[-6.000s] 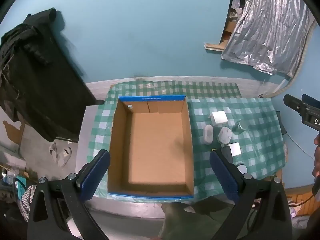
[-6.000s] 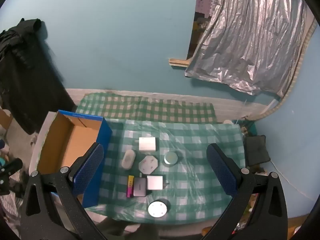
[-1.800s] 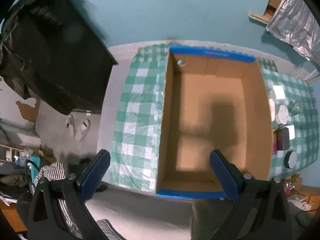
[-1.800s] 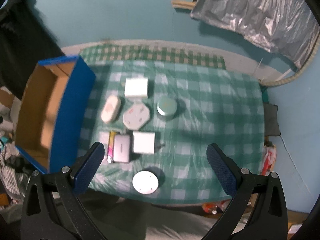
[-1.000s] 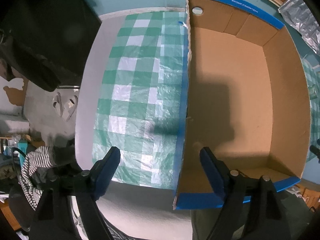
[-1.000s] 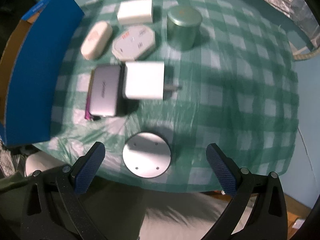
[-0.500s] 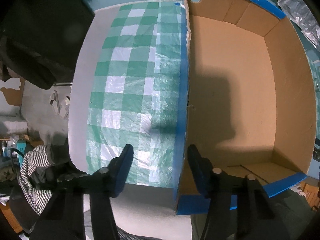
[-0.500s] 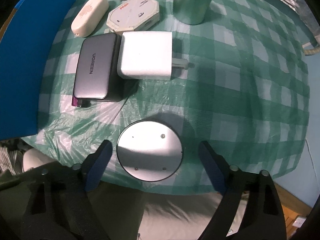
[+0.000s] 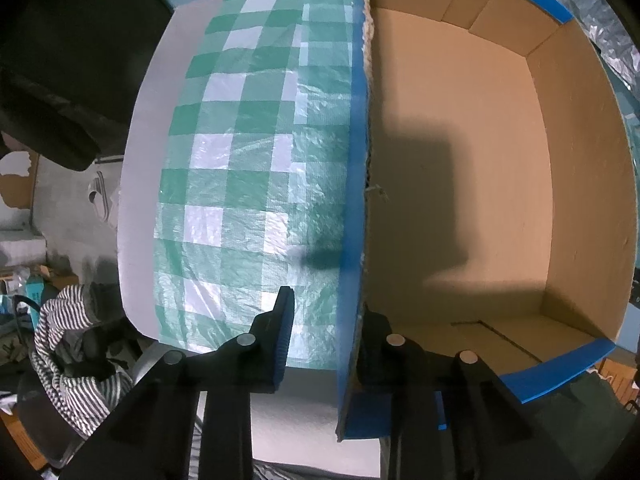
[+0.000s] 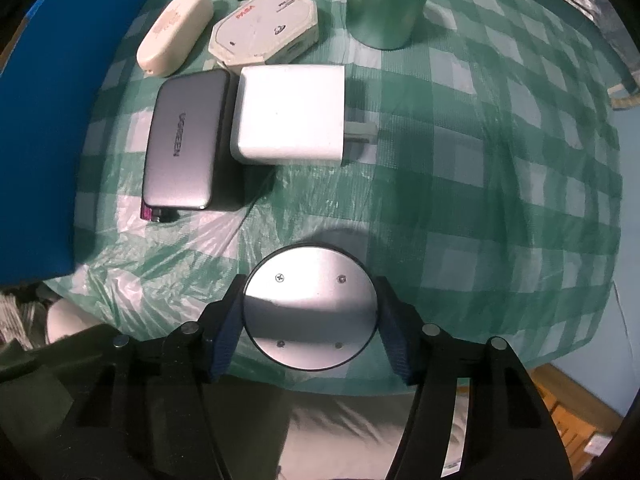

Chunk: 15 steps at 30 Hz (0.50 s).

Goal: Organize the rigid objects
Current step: 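Carry the disc into the box and open the right gripper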

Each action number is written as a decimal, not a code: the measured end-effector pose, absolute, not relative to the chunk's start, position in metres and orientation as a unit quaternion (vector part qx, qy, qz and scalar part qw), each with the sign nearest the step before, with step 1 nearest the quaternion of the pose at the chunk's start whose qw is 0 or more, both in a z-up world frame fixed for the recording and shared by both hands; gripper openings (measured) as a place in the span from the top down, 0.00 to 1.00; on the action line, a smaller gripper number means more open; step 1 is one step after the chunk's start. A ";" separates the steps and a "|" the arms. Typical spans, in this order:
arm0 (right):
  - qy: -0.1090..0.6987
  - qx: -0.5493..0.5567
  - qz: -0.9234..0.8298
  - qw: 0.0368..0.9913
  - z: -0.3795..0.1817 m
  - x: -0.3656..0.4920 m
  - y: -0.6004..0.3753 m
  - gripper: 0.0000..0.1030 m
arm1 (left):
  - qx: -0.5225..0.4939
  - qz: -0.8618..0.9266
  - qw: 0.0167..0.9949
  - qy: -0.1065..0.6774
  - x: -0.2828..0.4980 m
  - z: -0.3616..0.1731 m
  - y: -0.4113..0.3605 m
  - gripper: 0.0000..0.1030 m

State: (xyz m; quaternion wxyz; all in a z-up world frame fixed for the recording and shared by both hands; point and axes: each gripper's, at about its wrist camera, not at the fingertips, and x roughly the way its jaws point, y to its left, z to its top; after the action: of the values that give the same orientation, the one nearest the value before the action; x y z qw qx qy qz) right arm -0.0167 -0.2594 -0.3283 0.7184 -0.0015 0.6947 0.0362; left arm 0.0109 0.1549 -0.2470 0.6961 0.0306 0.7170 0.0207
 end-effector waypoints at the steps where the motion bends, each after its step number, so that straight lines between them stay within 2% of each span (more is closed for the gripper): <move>1: 0.694 -0.001 0.036 0.719 -0.327 -0.015 -0.261 0.40 | 0.031 0.020 0.695 0.718 0.011 -0.247 0.154 0.75; 12: 0.677 -0.018 0.082 0.731 -0.282 0.018 -0.228 0.40 | 0.031 0.007 0.698 0.716 0.008 -0.245 0.155 0.76; 15: 0.669 -0.028 0.104 0.735 -0.269 0.038 -0.208 0.40 | 0.034 0.004 0.697 0.716 0.008 -0.244 0.153 0.79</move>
State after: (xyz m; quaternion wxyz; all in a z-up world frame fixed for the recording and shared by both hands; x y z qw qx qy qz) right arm 0.0379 -0.2076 -0.2687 0.7354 -0.0280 0.6691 0.1036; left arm 0.0078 0.1534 -0.2445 0.6968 0.0338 0.7165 0.0039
